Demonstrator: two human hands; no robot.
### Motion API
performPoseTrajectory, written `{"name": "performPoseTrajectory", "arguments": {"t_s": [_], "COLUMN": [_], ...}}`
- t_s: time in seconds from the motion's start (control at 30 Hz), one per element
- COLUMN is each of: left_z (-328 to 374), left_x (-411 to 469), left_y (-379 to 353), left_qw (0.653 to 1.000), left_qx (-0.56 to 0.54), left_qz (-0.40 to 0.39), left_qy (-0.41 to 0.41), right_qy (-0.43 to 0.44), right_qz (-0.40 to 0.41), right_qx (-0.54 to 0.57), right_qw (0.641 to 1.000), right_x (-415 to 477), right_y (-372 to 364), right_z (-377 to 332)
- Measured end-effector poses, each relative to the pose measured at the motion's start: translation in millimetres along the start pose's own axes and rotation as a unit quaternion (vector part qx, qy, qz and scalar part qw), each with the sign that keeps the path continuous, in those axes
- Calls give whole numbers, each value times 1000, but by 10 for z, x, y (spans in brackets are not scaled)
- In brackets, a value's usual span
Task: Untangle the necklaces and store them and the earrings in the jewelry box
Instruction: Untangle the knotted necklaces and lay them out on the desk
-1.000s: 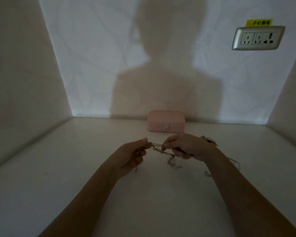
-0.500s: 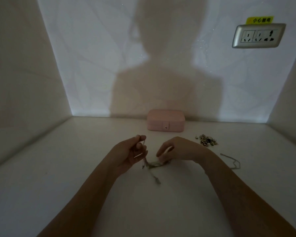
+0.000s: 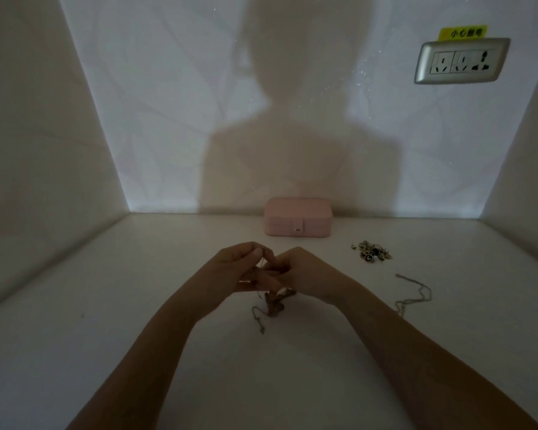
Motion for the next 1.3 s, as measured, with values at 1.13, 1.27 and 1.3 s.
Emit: {"name": "performPoseTrajectory", "arguments": {"t_s": [1.13, 1.27, 1.3], "left_z": [-257, -281, -266], "left_x": [-486, -795, -860], "left_y": [133, -102, -154], "left_qw": [859, 860, 862], "left_qx": [511, 500, 491], "left_qz": [-21, -27, -37], "left_qy": [-24, -100, -120], "right_qy": [28, 14, 14], "right_qz": [-170, -75, -61], "right_qx": [-234, -303, -312], "right_qw": [957, 950, 948], "right_x": [-522, -857, -927], "right_y": [457, 474, 483], "right_z": [-222, -78, -56]}}
Point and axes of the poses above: each hand's wrist, its own x-axis towards the middle knuckle, its own y-axis out of the back of the hand, z = x × y, the point moved 5 cm from there along x, towards the middle knuckle, and after that the axes turned 10 degrees about z, right-handed, at the moved point
